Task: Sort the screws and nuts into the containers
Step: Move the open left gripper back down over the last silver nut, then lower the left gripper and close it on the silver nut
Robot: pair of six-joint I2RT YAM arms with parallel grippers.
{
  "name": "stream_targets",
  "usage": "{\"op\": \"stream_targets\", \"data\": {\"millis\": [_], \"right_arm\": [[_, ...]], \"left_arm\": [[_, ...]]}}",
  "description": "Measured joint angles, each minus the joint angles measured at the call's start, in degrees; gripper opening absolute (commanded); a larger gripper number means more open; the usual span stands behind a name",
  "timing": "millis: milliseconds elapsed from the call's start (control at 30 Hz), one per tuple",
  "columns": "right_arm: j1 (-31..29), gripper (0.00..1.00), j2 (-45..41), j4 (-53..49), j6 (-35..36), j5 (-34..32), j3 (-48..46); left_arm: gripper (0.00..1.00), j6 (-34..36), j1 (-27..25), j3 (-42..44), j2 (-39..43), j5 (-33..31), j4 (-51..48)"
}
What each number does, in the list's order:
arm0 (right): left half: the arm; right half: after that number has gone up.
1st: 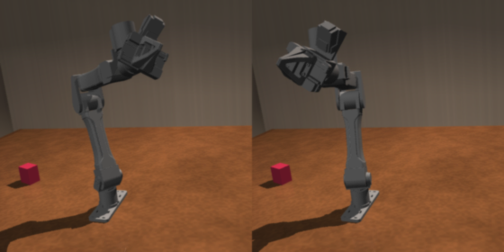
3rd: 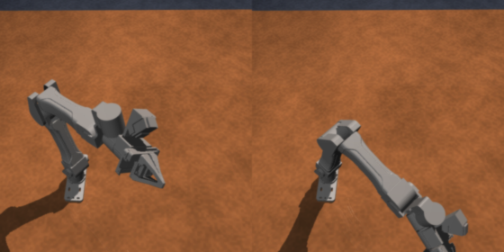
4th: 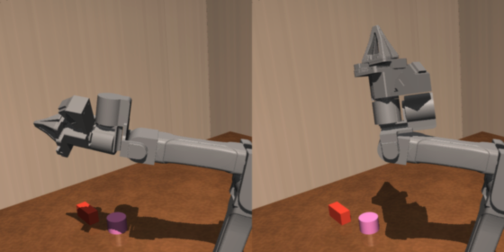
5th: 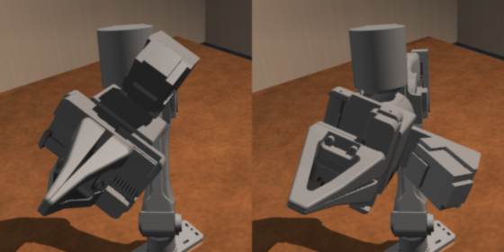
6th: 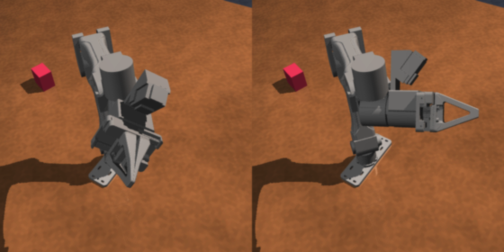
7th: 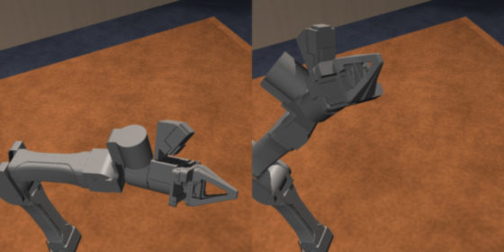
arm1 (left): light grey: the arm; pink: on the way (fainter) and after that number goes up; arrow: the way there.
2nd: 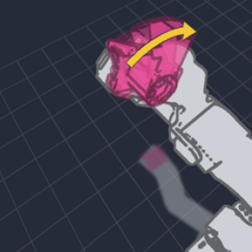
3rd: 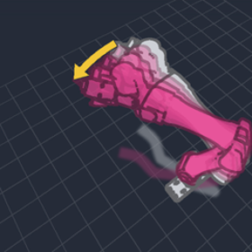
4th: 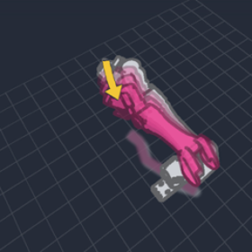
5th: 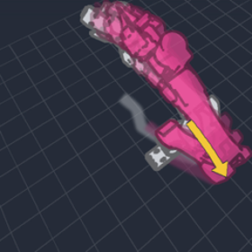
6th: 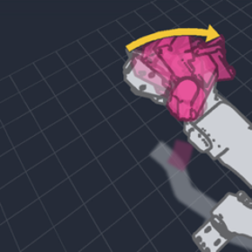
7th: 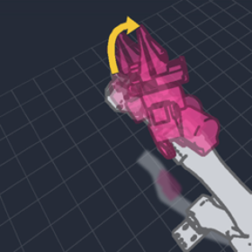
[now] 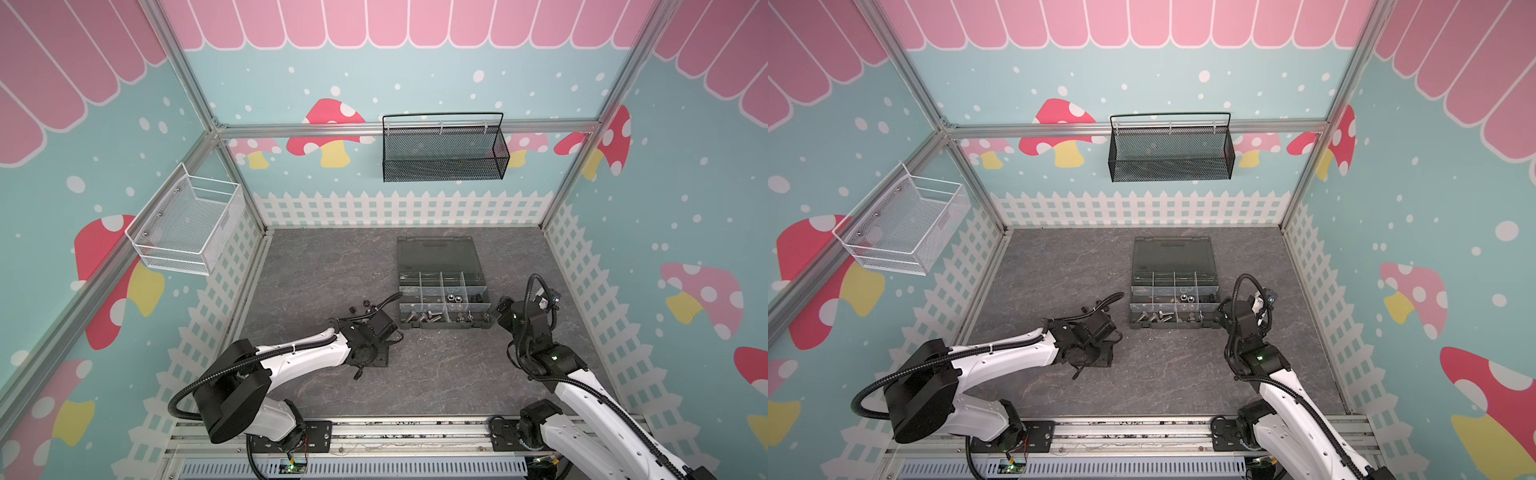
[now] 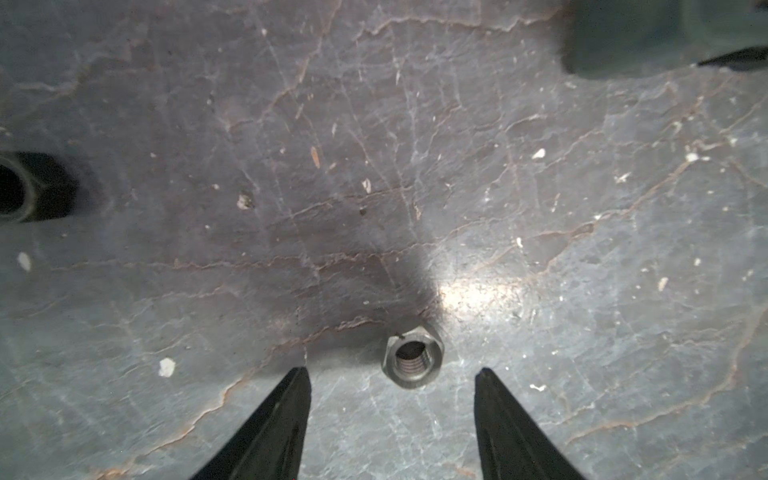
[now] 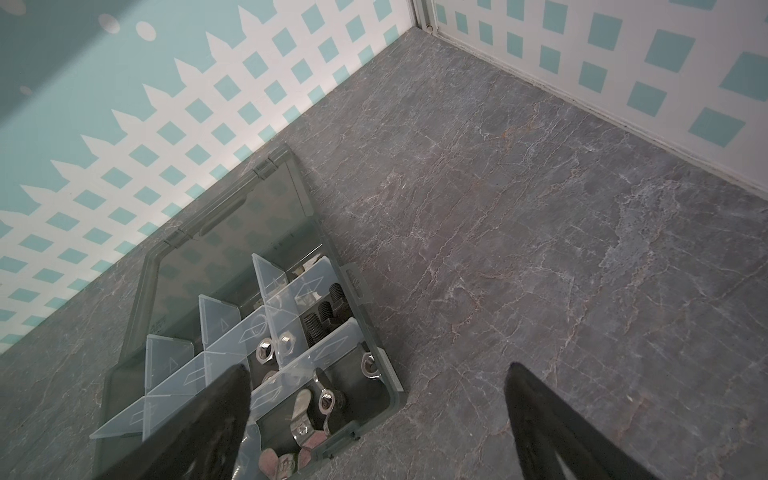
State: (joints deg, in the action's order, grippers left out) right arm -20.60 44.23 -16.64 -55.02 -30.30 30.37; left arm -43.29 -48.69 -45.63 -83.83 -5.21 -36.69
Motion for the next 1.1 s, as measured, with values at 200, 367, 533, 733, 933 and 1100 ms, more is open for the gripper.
{"op": "stream_targets", "data": {"millis": [200,367,533,733,933,1100], "right_arm": [[0.0,0.97,-0.2,0.0,-0.1,0.0,-0.3],[0.0,0.97,-0.3,0.0,-0.2,0.0,-0.4],[0.0,0.97,-0.3,0.1,-0.2,0.0,-0.4],[0.0,0.97,-0.3,0.1,-0.2,0.1,-0.4],[0.0,0.97,0.1,0.4,-0.3,0.4,-0.4],[0.0,0.97,0.8,0.4,-0.3,0.4,-0.4]], "left_arm": [[0.63,0.2,-0.2,0.0,-2.6,0.1,-0.4],[0.63,0.7,-0.2,-0.3,-3.9,0.0,-0.9],[0.62,1.5,-0.2,-0.9,-4.6,-0.1,-1.3],[0.53,2.3,-0.2,-1.4,-5.2,-0.7,-2.5],[0.48,2.6,-0.2,-2.0,-5.7,-0.7,-2.9],[0.47,3.0,-0.2,-2.5,-6.1,-0.6,-3.2]]}}
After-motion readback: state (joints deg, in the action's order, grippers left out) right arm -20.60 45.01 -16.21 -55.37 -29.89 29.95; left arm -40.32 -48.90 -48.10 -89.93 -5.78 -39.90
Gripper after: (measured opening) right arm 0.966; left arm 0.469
